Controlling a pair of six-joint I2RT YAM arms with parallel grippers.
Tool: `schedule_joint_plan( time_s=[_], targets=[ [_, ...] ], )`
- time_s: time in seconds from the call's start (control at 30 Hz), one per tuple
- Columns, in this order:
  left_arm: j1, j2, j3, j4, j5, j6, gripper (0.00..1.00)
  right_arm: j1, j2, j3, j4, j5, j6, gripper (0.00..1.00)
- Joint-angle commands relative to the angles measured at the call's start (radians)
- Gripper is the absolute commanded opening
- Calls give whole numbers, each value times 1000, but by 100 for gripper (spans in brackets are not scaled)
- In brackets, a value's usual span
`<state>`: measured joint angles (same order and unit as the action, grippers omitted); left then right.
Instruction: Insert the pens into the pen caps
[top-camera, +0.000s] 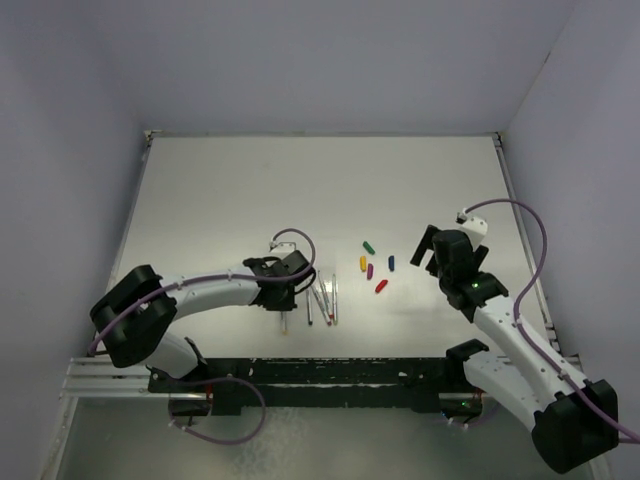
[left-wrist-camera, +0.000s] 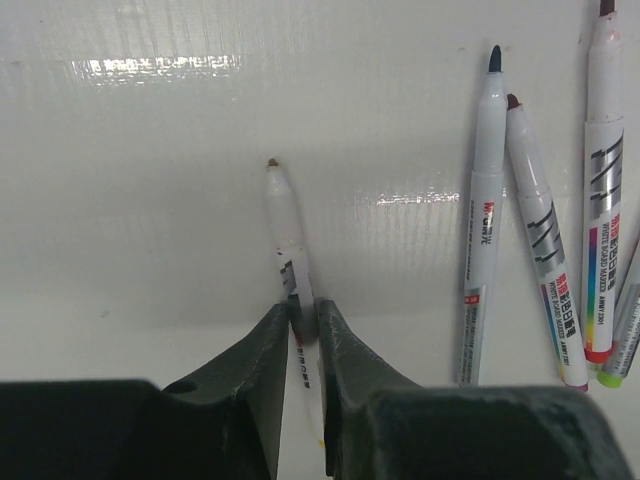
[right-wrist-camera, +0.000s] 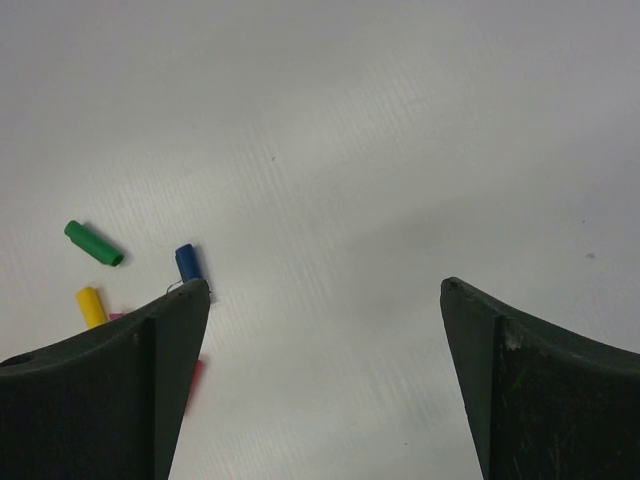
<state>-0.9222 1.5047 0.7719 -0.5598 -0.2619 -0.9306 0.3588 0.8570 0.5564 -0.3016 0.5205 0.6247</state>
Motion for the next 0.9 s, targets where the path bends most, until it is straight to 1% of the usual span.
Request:
schedule_joint_plan(
  time_s=[0.0,0.03,0.17,0.3,0.37,0.43,0.57,0.7,0.8,0.87],
  targets=[
    [-2,92,-60,-82,48,-49,19,-3,5,30,13,-28,-3,100],
    [-2,103,-55,-85,43,-53,17,-3,9,31,13,-31,-6,100],
    [-2,130,-42,-81,15,-66,0,-2,19,33,6,-39,-9,100],
    [-2,157,-15,-77,-20,-47,0,-3,30,29,5,-65,-5,100],
    [-2,174,8,-74,-35,-25,0,-3,41,24,27,-66,-30,100],
    [-2,176,27,-71,-50,-4,0,-3,57,21,40,-99,-53,100],
    [-3,101,38,-42,-87,30,0,-3,84,10,71,-156,-88,100],
    [-2,-3,36,-15,-114,85,0,1,69,-18,103,-223,-100,100],
    [-2,-45,51,-55,-143,110,0,18,52,-24,144,-239,-102,91],
    [-3,-53,60,-82,-157,120,0,35,53,-19,156,-246,-104,82]
  ],
)
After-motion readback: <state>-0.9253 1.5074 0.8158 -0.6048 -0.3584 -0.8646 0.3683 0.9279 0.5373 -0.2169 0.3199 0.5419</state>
